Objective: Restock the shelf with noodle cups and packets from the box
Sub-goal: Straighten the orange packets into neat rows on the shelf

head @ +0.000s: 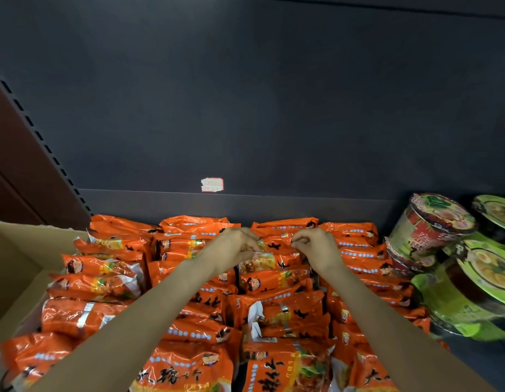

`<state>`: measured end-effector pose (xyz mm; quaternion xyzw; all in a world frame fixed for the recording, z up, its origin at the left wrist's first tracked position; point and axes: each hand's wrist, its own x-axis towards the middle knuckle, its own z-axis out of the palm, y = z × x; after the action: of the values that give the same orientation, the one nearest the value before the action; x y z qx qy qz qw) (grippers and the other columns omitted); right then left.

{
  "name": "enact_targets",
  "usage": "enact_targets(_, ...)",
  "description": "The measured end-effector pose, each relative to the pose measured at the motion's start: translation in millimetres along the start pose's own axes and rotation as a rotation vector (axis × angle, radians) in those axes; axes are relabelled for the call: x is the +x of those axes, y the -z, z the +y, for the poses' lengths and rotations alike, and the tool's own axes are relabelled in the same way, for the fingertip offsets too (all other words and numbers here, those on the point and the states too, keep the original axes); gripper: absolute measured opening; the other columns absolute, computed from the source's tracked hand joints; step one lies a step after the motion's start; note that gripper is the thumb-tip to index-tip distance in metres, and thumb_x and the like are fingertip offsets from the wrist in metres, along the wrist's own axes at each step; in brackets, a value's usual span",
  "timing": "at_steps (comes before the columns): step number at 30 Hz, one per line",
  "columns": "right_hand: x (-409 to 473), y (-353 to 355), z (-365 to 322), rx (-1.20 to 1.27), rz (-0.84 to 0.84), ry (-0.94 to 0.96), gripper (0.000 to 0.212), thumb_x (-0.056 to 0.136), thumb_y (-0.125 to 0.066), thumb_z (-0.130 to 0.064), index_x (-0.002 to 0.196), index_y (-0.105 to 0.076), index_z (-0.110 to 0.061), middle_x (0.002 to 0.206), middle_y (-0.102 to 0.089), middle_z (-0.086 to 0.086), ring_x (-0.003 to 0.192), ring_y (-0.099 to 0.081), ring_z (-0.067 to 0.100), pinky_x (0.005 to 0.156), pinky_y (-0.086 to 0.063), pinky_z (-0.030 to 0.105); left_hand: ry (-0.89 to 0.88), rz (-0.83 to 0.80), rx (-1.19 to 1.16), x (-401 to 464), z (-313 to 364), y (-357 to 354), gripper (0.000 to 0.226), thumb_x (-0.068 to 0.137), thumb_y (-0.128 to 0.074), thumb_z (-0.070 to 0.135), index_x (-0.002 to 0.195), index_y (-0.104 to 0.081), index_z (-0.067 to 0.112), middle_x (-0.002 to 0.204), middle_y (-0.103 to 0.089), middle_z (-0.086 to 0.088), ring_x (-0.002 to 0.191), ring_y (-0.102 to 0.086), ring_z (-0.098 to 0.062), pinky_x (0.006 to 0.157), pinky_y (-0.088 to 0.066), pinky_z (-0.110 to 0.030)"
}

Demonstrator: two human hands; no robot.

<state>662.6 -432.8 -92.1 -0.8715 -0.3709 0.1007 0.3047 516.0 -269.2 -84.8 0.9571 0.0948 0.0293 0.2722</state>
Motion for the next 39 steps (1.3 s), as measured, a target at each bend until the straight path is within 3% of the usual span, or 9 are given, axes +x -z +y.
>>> enact_targets(8,0,9,-13,-0.125,0.115,0.205,0.01,0.09,-0.06,-0.02,0.096,-0.068,-0.021,0.095,-0.065,-0.006,0.084,-0.061,0.011,0.069,-0.051,0.027,0.001,0.035,-0.015,-5,-2,4,0.02,0.088,-0.064,0.022,0.106,-0.072,0.021,0.126,-0.054,0.003,0.116,-0.051,-0.01,0.101,-0.038,-0.022)
enact_targets(12,-3,6,-10,-0.053,-0.143,0.221,0.027,0.094,-0.054,-0.021,0.12,-0.063,-0.022,0.118,-0.06,-0.006,0.11,-0.054,0.007,0.097,-0.042,0.024,0.005,0.028,0.018,-3,2,4,0.023,0.09,-0.062,0.024,0.111,-0.069,0.022,0.128,-0.054,0.004,0.12,-0.049,-0.01,0.104,-0.036,-0.023)
enact_targets(15,-5,9,-8,-0.042,-0.262,0.22,0.039,0.091,-0.059,-0.026,0.129,-0.055,-0.026,0.124,-0.055,-0.012,0.115,-0.047,0.001,0.102,-0.037,0.022,0.027,0.05,-0.061,-2,2,3,0.018,0.089,-0.061,0.028,0.107,-0.061,0.028,0.115,-0.061,0.004,0.108,-0.057,-0.009,0.097,-0.047,-0.03)
enact_targets(21,-7,9,-4,-0.043,-0.163,0.163,0.022,0.083,-0.069,-0.015,0.103,-0.061,-0.02,0.111,-0.057,-0.007,0.103,-0.055,0.006,0.094,-0.048,0.026,0.012,0.119,0.008,9,15,2,0.046,0.093,-0.056,0.027,0.134,-0.039,0.039,0.12,-0.052,0.005,0.094,-0.062,-0.012,0.078,-0.055,-0.031)
enact_targets(25,-10,12,0,-0.156,-0.042,0.168,0.008,0.088,-0.063,-0.016,0.081,-0.059,-0.016,0.092,-0.057,-0.005,0.086,-0.057,0.011,0.078,-0.049,0.027,0.065,0.079,0.088,16,10,5,0.03,0.093,-0.057,0.018,0.121,-0.054,0.028,0.115,-0.056,-0.001,0.093,-0.06,-0.017,0.079,-0.053,-0.033)
enact_targets(30,-10,30,8,-0.163,0.051,0.13,0.006,0.092,-0.057,-0.021,0.086,-0.056,-0.019,0.087,-0.064,-0.005,0.079,-0.061,0.012,0.07,-0.052,0.03,0.088,0.068,-0.047,6,1,7,0.017,0.094,-0.055,0.02,0.109,-0.063,0.017,0.097,-0.064,-0.001,0.064,-0.05,-0.002,0.063,-0.039,-0.011)
enact_targets(33,-12,34,7,-0.165,0.128,0.117,0.005,0.092,-0.057,-0.024,0.089,-0.058,-0.02,0.082,-0.066,-0.006,0.069,-0.061,0.011,0.063,-0.053,0.032,0.153,0.0,-0.073,7,2,7,0.027,0.098,-0.045,0.032,0.095,-0.065,0.015,0.093,-0.067,-0.005,0.077,-0.058,-0.014,0.072,-0.044,-0.022)
enact_targets(36,-13,31,-2,-0.151,0.191,0.153,0.004,0.09,-0.06,-0.022,0.089,-0.06,-0.019,0.084,-0.065,-0.008,0.074,-0.061,0.008,0.065,-0.052,0.029,0.231,-0.062,-0.111,5,10,5,0.05,0.098,-0.035,0.047,0.062,-0.046,0.014,0.061,-0.045,-0.002,0.059,-0.047,-0.013,0.063,-0.038,-0.027)
enact_targets(39,-12,21,-9,-0.103,0.095,0.195,0.002,0.089,-0.062,-0.02,0.091,-0.062,-0.019,0.091,-0.066,-0.007,0.083,-0.062,0.009,0.073,-0.053,0.03,0.159,-0.017,0.01,6,13,3,0.045,0.096,-0.037,0.05,0.082,-0.061,0.016,0.079,-0.053,0.0,0.082,-0.055,-0.016,0.077,-0.042,-0.03)
